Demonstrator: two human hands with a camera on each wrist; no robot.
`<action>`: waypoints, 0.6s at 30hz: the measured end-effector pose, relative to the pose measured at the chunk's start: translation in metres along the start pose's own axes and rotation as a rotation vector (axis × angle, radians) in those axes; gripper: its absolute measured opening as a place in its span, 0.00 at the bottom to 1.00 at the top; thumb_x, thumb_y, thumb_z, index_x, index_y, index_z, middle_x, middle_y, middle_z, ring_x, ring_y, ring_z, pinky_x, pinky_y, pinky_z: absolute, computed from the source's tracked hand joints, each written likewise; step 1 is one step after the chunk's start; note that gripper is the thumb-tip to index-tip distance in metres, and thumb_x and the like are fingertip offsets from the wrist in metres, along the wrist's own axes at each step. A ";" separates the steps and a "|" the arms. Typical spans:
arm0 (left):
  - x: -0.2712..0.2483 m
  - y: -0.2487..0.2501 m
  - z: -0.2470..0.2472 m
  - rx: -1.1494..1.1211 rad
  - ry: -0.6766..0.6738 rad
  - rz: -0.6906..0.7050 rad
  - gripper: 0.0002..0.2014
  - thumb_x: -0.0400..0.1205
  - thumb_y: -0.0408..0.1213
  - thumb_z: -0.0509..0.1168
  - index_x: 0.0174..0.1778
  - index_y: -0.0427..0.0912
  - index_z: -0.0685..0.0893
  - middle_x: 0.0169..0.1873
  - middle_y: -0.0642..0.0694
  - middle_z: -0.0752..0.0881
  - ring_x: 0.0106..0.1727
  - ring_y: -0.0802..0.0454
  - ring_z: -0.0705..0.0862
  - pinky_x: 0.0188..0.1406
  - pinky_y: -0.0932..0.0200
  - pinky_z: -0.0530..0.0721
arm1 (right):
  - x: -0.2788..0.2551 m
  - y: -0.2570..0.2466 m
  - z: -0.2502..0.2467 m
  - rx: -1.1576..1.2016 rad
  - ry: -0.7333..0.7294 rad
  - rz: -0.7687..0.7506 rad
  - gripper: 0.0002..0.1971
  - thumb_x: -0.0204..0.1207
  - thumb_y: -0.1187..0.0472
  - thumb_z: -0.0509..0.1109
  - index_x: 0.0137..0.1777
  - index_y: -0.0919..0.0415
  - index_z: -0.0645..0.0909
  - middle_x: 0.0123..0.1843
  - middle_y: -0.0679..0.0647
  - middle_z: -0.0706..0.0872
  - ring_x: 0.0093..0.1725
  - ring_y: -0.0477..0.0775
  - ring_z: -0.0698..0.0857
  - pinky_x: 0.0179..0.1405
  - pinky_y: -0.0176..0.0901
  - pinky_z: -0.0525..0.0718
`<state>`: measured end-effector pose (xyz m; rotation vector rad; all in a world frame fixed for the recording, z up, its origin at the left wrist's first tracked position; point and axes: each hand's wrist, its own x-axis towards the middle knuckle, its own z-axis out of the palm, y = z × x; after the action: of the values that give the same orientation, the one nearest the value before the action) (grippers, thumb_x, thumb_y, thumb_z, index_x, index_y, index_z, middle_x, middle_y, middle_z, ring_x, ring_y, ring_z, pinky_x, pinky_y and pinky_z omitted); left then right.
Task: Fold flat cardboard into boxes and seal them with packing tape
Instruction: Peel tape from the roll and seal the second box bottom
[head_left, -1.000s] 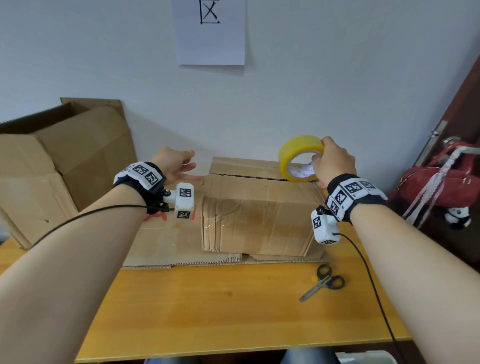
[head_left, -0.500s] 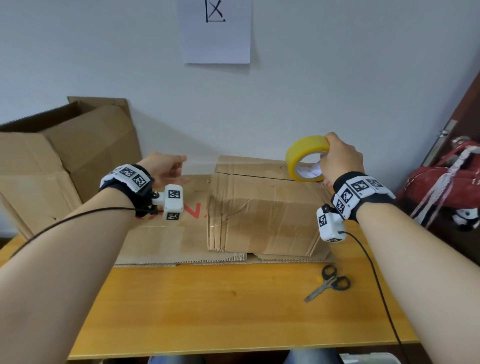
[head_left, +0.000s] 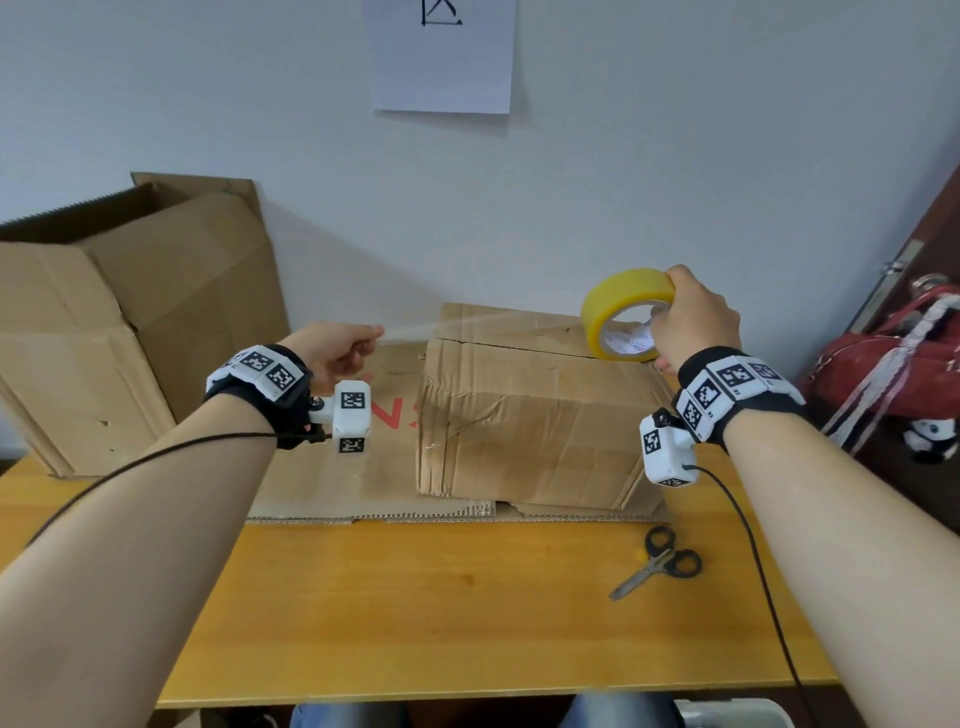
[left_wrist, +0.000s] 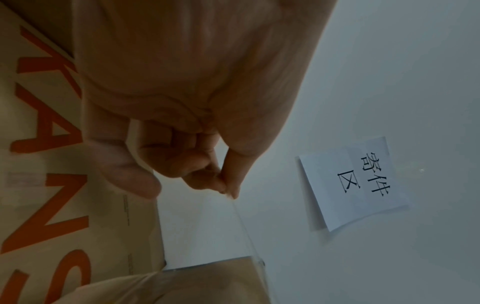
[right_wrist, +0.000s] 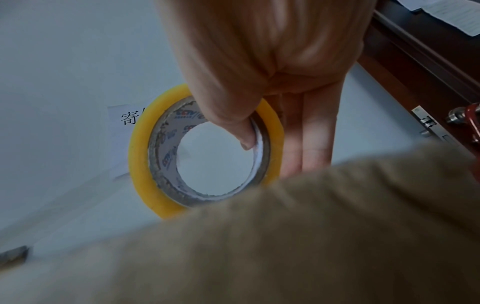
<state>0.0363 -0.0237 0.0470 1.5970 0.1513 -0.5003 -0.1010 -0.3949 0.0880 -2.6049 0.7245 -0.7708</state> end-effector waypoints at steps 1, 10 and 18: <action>0.001 -0.002 0.000 0.001 0.004 0.000 0.07 0.83 0.40 0.72 0.41 0.47 0.82 0.24 0.56 0.80 0.19 0.62 0.71 0.29 0.60 0.83 | 0.000 0.000 0.000 0.002 0.002 0.000 0.09 0.82 0.61 0.59 0.59 0.47 0.70 0.44 0.61 0.85 0.39 0.70 0.88 0.39 0.63 0.91; 0.014 -0.026 0.010 -0.013 0.040 0.032 0.06 0.81 0.39 0.75 0.42 0.43 0.87 0.31 0.52 0.85 0.26 0.59 0.73 0.30 0.66 0.74 | -0.001 0.002 0.004 0.009 0.018 -0.008 0.07 0.83 0.60 0.60 0.57 0.48 0.69 0.42 0.61 0.86 0.39 0.69 0.89 0.39 0.63 0.91; 0.024 -0.034 0.018 0.097 -0.059 0.011 0.10 0.77 0.41 0.79 0.44 0.39 0.87 0.31 0.49 0.85 0.31 0.53 0.77 0.48 0.53 0.78 | -0.002 0.005 0.005 0.007 0.032 -0.020 0.06 0.83 0.60 0.60 0.55 0.47 0.70 0.42 0.61 0.86 0.38 0.69 0.89 0.40 0.63 0.91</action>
<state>0.0406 -0.0428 0.0059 1.6743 0.0748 -0.5526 -0.1012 -0.3968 0.0813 -2.6030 0.7050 -0.8217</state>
